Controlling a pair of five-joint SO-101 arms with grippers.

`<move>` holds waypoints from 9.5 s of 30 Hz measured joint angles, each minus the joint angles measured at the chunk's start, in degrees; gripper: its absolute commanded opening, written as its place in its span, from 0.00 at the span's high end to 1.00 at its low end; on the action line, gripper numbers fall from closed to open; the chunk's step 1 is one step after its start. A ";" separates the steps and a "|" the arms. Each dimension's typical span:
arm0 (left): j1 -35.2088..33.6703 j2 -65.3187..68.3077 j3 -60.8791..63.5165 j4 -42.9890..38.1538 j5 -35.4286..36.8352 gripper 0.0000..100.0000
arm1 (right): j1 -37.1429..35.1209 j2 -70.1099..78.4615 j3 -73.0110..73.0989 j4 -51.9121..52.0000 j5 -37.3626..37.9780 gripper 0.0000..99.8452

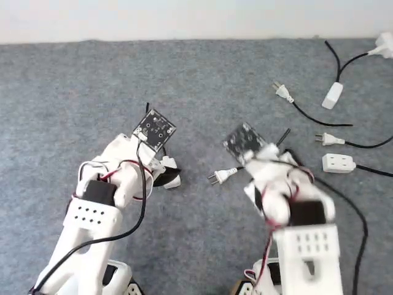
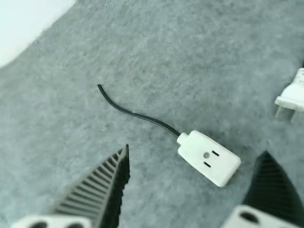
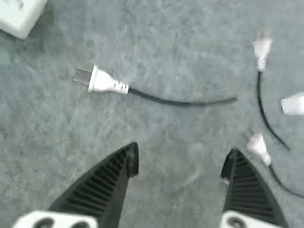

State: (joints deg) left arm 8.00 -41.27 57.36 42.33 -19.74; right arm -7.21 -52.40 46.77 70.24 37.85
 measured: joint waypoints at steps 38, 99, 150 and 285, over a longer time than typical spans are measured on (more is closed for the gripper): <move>-21.45 0.70 6.95 -17.85 20.04 0.60 | -14.15 65.05 -39.65 14.59 40.79 0.70; -21.45 0.79 7.82 -19.52 17.23 0.60 | -9.41 102.07 -81.23 29.80 42.55 0.83; -19.43 0.79 8.88 -22.07 17.23 0.60 | -13.71 79.21 -79.91 30.24 36.92 0.99; -44.04 -38.77 16.62 -21.36 22.42 0.60 | -33.58 88.79 -89.49 30.42 37.54 0.99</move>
State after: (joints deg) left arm -36.04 -80.04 73.98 20.97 2.68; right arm -40.79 36.40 -42.73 100.66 75.38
